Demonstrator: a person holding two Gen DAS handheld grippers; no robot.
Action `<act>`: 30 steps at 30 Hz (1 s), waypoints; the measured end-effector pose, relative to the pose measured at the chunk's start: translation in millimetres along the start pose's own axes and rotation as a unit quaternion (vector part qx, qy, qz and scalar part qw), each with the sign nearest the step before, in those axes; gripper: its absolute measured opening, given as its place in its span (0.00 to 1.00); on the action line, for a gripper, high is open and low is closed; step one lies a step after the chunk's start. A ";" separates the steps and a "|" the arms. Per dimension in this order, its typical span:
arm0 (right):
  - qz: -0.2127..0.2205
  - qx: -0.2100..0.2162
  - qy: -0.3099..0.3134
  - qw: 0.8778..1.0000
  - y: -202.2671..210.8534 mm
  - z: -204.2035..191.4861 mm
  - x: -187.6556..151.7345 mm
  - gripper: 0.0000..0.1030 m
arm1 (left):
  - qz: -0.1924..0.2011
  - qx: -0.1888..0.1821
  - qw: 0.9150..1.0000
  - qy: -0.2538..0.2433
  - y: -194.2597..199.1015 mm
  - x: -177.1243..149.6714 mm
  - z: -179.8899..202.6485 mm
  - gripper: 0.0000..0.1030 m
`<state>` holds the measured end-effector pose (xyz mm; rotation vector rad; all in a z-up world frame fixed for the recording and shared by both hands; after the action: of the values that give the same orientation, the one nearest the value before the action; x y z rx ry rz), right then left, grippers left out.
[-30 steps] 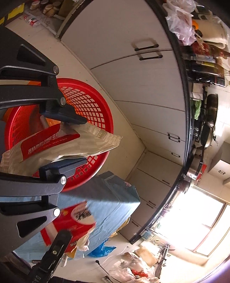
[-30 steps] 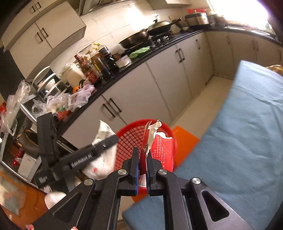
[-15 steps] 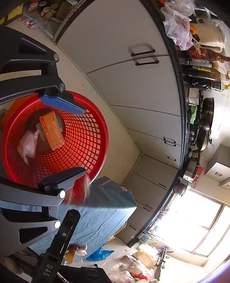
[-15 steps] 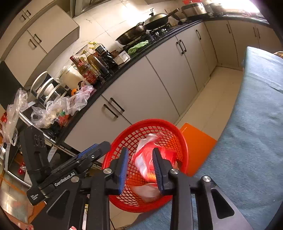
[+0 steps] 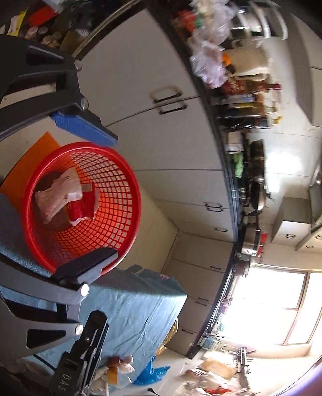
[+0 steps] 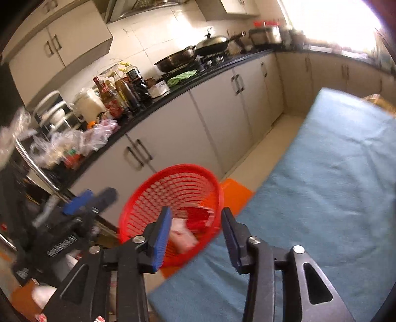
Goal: Collect trash
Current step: 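Move both tools back to the remaining items on the table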
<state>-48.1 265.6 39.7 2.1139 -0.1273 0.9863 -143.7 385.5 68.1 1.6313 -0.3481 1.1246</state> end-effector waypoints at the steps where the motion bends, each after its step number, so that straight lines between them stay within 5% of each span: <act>1: 0.006 -0.009 0.003 1.000 4.7 1.9 -1.8 0.57 | 0.009 0.005 1.000 -0.005 6.6 -0.3 4.6 0.88; 12: 0.019 -0.054 -0.041 0.998 70.8 52.4 -38.0 0.63 | 0.036 0.013 0.998 -0.051 45.8 -9.7 58.6 0.90; 30: 0.059 -0.144 -0.049 0.987 172.5 111.2 -75.5 0.69 | 0.048 -0.026 0.992 -0.115 83.8 -29.2 158.0 0.90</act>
<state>-99.7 53.4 50.2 1.9034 -0.4235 0.8747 -140.4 206.7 97.6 1.7171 -0.6058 0.9922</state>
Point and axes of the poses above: each gripper's, at about its wrist camera, not at the fingertips, and y roughly against the way its jaws point, z to its right, x to its top, the point moved 5 cm from there along -y, roughly the way its jaws point, and after that the axes turned 5 degrees about x, right-handed, at the moved point
